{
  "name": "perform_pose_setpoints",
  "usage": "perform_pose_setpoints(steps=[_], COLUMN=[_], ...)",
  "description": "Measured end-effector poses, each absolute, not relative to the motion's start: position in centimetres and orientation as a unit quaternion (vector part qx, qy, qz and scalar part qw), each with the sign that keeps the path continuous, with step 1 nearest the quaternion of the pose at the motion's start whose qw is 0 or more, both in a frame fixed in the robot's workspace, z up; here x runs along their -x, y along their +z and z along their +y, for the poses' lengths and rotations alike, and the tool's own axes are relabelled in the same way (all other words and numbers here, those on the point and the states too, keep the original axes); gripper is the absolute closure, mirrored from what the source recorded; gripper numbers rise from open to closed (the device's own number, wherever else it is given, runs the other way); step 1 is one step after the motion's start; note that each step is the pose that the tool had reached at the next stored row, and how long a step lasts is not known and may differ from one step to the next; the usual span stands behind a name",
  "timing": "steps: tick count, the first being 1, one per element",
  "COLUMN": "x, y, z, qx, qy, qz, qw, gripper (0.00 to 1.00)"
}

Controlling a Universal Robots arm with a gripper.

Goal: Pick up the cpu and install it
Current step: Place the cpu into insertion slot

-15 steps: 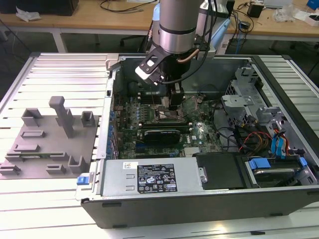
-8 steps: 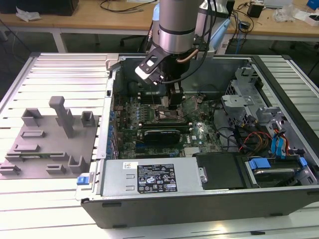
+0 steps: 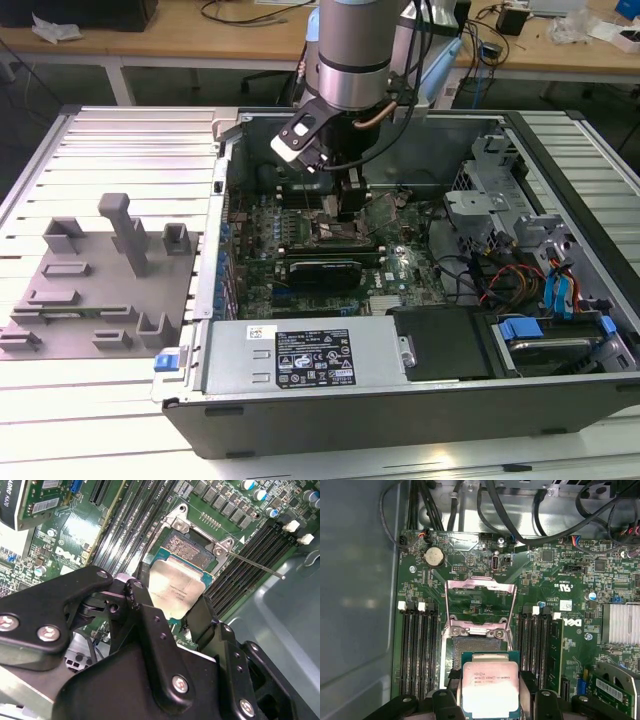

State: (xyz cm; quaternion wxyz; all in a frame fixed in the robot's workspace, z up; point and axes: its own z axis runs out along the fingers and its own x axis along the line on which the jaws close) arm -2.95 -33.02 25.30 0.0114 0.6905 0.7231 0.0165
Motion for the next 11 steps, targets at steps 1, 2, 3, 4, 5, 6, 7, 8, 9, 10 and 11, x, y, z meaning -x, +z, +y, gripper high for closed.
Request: perform_pose_setpoints(steps=[1, 2, 3, 4, 5, 6, 7, 8, 9, 10, 11], x=[2.95, 2.94, 2.94, 2.94, 2.95, 2.95, 2.95, 2.95, 2.96, 2.96, 2.96], y=[25.30, 25.27, 25.19, 25.14, 25.10, 25.02, 24.99, 24.87, 24.77, 24.68, 24.43], z=[-33.02, -33.02, -33.01, -33.02, -33.02, -33.02, -33.02, -33.02, -33.00, -33.00, -32.99], qx=[-0.690, -0.690, -0.690, -0.690, -0.690, -0.690, -0.690, -0.691, -0.691, -0.691, -0.690], qy=[0.016, 0.017, 0.017, 0.016, 0.017, 0.016, 0.016, 0.017, 0.017, 0.016, 0.016], qz=[0.723, 0.723, 0.723, 0.723, 0.723, 0.723, 0.723, 0.723, 0.723, 0.723, 0.723], qw=[0.011, 0.011, 0.011, 0.011, 0.011, 0.011, 0.011, 0.011, 0.011, 0.011, 0.011], gripper=[0.46, 0.46, 0.46, 0.46, 0.46, 0.46, 0.46, 0.46, 0.46, 0.46, 0.46])
